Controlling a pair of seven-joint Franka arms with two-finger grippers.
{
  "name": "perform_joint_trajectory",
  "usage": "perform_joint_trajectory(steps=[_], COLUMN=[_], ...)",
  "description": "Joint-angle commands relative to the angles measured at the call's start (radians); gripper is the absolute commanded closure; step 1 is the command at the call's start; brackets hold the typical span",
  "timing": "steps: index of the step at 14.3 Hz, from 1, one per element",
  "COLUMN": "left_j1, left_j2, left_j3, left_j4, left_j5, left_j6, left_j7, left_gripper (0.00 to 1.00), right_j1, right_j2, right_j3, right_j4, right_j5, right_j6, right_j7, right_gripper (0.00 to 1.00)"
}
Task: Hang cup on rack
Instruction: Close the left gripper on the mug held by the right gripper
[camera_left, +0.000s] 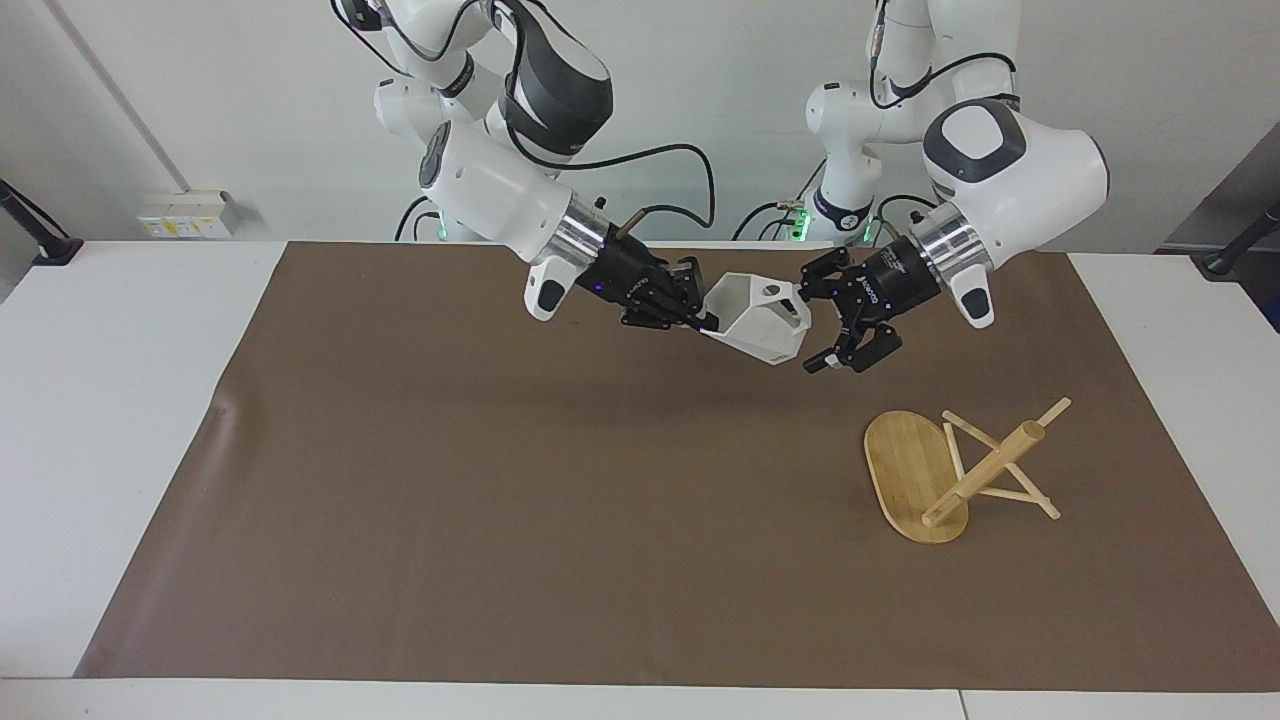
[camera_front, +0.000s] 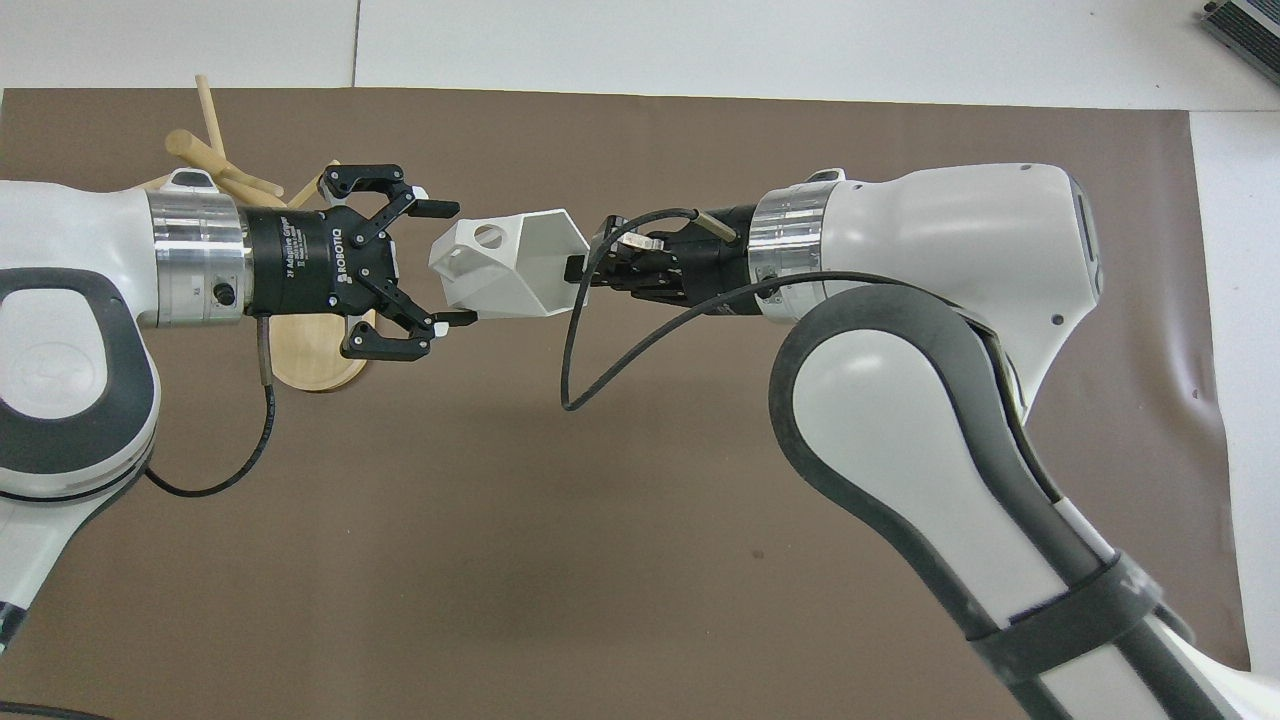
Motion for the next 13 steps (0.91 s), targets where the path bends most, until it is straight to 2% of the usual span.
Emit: perform_joint_trajectory(steps=[1, 5, 6, 7, 9, 10, 13], left_j1=[-0.021, -0.030, -0.030, -0.030, -0.032, -0.032, -0.030], left_j2=[0.012, 0.012, 0.012, 0.012, 0.012, 0.012, 0.010], left_j3=[0.009, 0.009, 0.009, 0.009, 0.009, 0.009, 0.009], left_j4=[-0.001, -0.001, 0.001, -0.001, 0.001, 0.002, 0.002], left_j5=[-0.007, 0.003, 0.005, 0.005, 0.007, 0.007, 0.007], left_j6=[0.022, 0.016, 0.010, 0.007, 0.004, -0.002, -0.015], left_j7=[-0.009, -0.006, -0.006, -0.004, 0.006, 0.017, 0.074], left_gripper=[0.00, 0.01, 0.08, 0.21, 0.63, 0.78, 0.91], right_j1=[-0.012, -0.012, -0.012, -0.012, -0.012, -0.012, -0.012], right_j2=[-0.012, -0.012, -0.012, -0.012, -0.012, -0.012, -0.012], right_j3=[0.019, 0.019, 0.019, 0.019, 0.019, 0.019, 0.019], right_j4=[-0.012, -0.012, -0.012, -0.012, -0.013, -0.012, -0.012], right_j5=[0.020, 0.019, 0.019, 0.019, 0.017, 0.017, 0.017], right_j6=[0.012, 0.011, 0.011, 0.011, 0.012, 0.011, 0.011], right_j7=[0.013, 0.013, 0.013, 0.013, 0.013, 0.013, 0.013], right_gripper=[1.00, 1.00, 1.00, 1.00, 1.00, 1.00, 1.00])
